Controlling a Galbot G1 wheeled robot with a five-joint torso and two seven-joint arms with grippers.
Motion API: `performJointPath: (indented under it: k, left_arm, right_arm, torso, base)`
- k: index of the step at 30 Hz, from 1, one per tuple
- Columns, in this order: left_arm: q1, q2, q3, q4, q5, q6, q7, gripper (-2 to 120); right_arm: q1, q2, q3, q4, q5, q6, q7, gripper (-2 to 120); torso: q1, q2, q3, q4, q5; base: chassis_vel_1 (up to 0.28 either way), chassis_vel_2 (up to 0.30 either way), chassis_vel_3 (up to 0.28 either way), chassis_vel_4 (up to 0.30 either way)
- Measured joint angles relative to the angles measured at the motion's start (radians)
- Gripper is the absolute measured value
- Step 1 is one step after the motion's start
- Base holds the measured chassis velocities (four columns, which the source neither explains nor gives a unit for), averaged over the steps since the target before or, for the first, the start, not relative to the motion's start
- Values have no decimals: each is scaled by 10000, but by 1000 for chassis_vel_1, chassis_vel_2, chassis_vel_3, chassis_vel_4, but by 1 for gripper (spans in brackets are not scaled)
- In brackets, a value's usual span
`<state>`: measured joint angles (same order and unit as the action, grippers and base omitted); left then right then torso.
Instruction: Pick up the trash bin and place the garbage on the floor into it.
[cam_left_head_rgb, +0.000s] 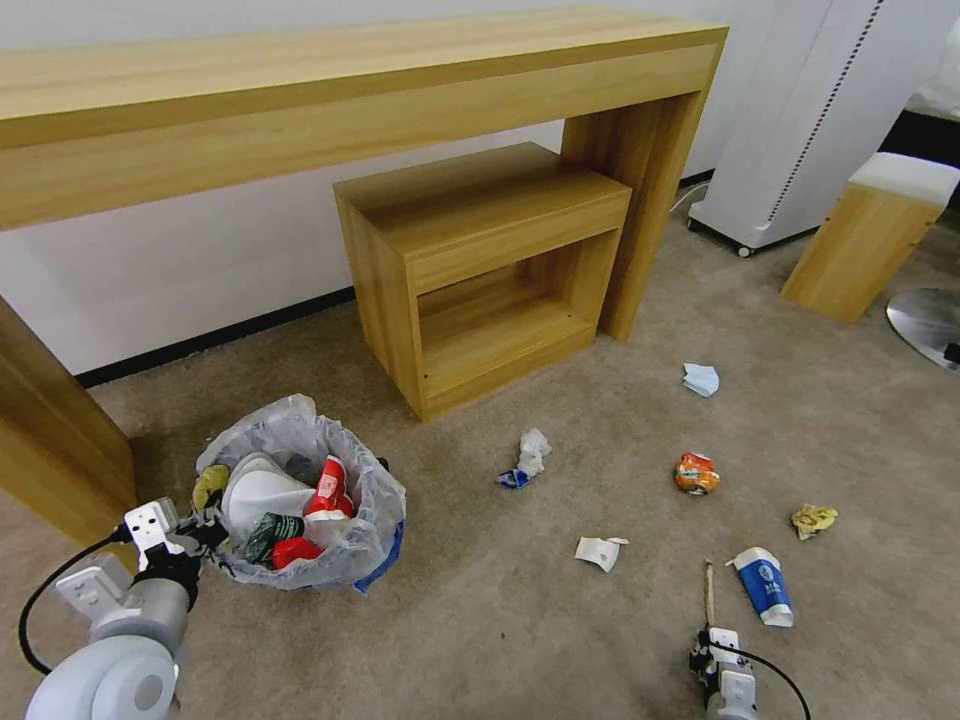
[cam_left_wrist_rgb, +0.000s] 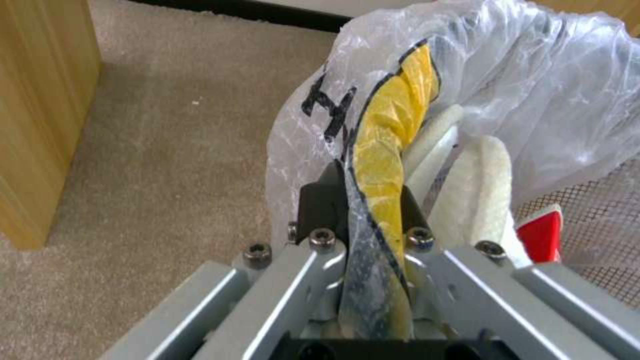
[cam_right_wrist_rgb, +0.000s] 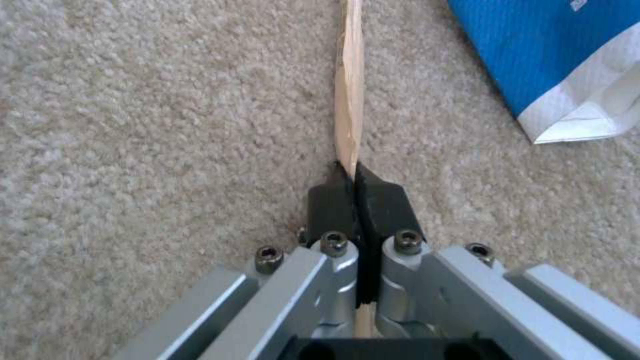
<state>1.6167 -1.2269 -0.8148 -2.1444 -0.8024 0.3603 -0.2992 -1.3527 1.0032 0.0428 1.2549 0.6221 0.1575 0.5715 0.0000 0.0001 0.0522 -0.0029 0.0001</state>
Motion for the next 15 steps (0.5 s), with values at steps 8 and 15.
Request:
performJointPath:
  k: [8, 15]
  left_arm:
    - [9, 40, -2, 36, 7, -3, 0, 3]
    - [39, 44, 29, -26, 23, -3, -1, 3]
  right_arm:
    - [70, -247, 199, 675, -15, 567, -551, 0]
    - [740, -690, 275, 1660, -33, 1166, -1385, 0]
  torso:
    - [0, 0, 0, 0, -1]
    - [0, 0, 1, 1, 0]
  base:
    - [0, 0, 0, 0]
    - [0, 0, 0, 0]
